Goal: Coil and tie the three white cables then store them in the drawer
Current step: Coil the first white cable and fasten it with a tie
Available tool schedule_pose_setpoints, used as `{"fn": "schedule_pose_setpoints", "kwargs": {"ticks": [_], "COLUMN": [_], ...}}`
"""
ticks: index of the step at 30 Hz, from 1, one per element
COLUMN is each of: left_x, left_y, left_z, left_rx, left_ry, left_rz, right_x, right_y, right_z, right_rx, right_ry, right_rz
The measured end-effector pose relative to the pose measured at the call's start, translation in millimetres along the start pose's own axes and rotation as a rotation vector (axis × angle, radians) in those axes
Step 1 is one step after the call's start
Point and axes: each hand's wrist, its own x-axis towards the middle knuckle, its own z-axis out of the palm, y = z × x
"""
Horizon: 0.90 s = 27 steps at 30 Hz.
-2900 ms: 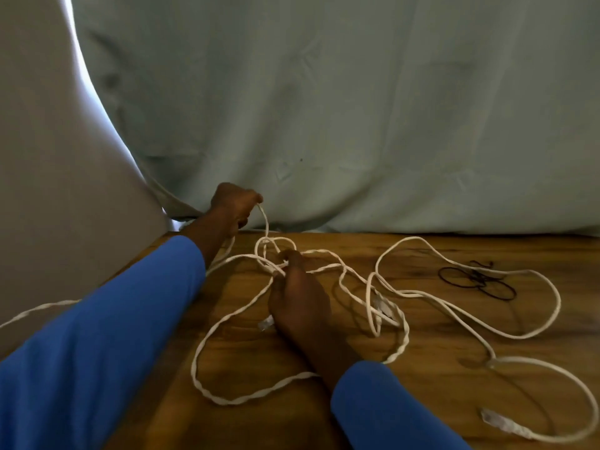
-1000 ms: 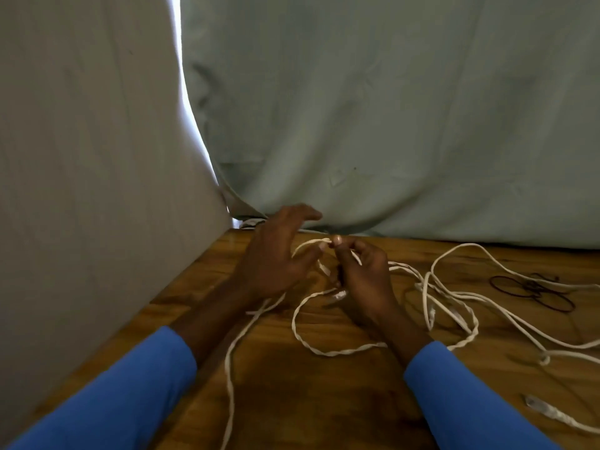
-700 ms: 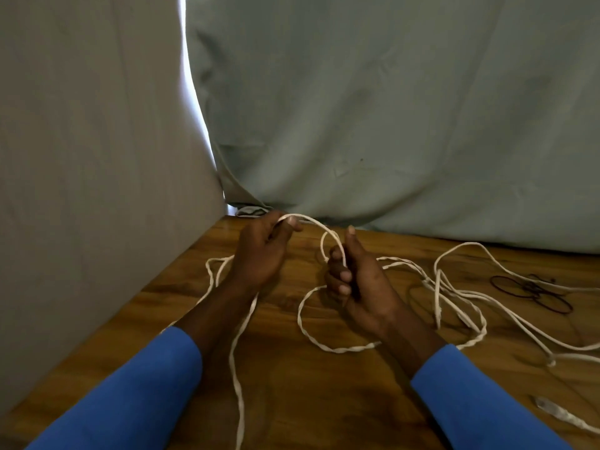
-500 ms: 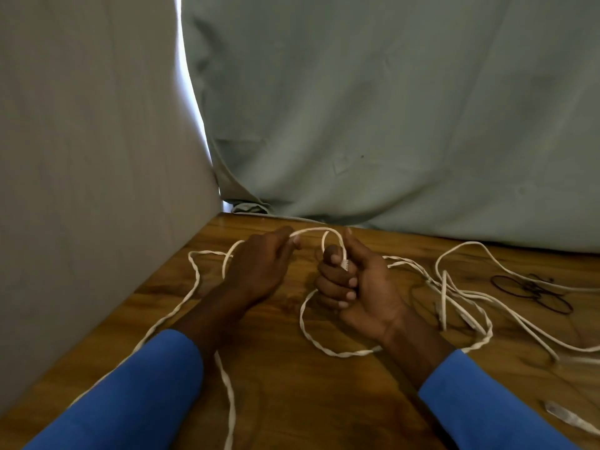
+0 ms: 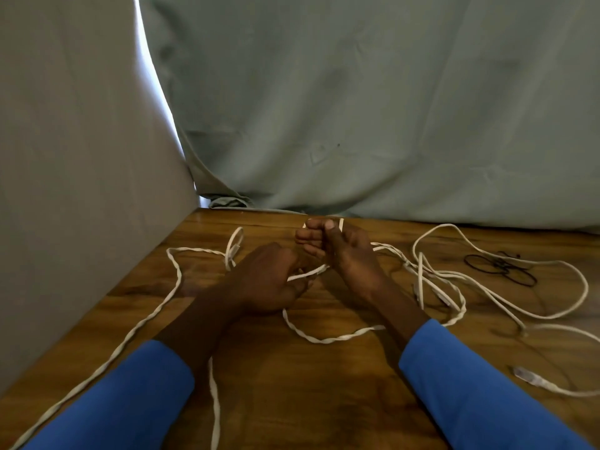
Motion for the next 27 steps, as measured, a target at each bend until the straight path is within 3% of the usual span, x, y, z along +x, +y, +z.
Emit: {"fn": "schedule_pose_setpoints", "kwargs": {"ticks": [6, 9, 11, 16, 23, 27], "left_x": [-4, -5, -7, -8, -3, -3], "left_y": [-1, -9, -12, -10, -19, -20], "left_z": [-12, -28, -36, -44, -31, -19], "left_rx": [-0.337, -0.598, -0.679, -0.765, -0.738, -0.626], "left_ry": [-0.015, -0.034, -0.035, 0.081, 0.349, 0.284], "left_rz": [0.013, -0.047, -0.033, 0.025, -0.083, -0.087], "right_x": [-4, -4, -7, -18, -19, -23], "right_y": [11, 8, 4, -10, -18, -24], "right_z": [-12, -9, -2, 15, 13, 15], "right_rx": [-0.731, -0.84, -0.763, -0.205, 0.243, 0.436], "right_ry": [0.003, -0.037, -0.088, -0.231, -0.408, -0.38], "right_rz": [-0.157, -0.153, -0.076, 0.247, 0.422, 0.48]}}
